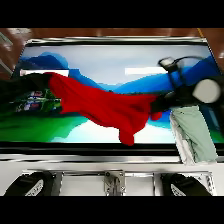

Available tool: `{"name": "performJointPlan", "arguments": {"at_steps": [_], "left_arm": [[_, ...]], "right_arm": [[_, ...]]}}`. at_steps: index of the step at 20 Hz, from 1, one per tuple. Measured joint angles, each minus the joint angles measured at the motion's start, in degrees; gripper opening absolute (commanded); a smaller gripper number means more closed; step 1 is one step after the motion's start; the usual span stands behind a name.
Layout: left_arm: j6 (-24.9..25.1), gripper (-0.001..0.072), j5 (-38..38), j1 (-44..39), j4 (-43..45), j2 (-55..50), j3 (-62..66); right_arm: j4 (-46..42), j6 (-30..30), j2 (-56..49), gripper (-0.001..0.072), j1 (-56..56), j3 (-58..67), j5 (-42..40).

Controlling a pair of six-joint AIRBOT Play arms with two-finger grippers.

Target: Fold the shirts.

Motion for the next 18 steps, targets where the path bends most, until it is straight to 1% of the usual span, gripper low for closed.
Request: {"name": "performJointPlan", "arguments": {"at_steps": [2,5,9,11,14,16,18], "left_arm": [[0.02,0.0051,0.04,0.35,1.16,2.82,5.66],[0.00,0.0051,0.13,1.92,2.40,6.54,12.59],[-0.92,0.0051,-1.51,5.03,3.76,10.80,16.41],[-1.55,0.0051,-5.92,6.36,4.98,12.13,17.09],[-1.95,0.0050,-15.56,7.32,7.21,12.98,16.83],[-2.03,0.0050,-21.14,7.61,8.70,13.35,14.53],[-2.16,0.0050,-24.59,7.74,9.73,13.44,9.81]], "right_arm": [[-4.00,1.68,5.11,0.0060,0.00,4.15,-1.05],[-7.32,4.17,11.19,0.0061,0.00,8.07,-1.75],[-9.31,5.90,16.22,0.0061,0.02,9.86,0.39],[-10.12,6.29,17.33,0.0061,0.02,10.12,1.11],[-10.62,6.64,17.31,0.0061,0.02,10.36,1.64],[-10.67,7.32,15.56,0.0061,0.02,10.38,1.99],[-10.27,7.98,12.48,0.0061,0.02,9.84,2.08]]}}
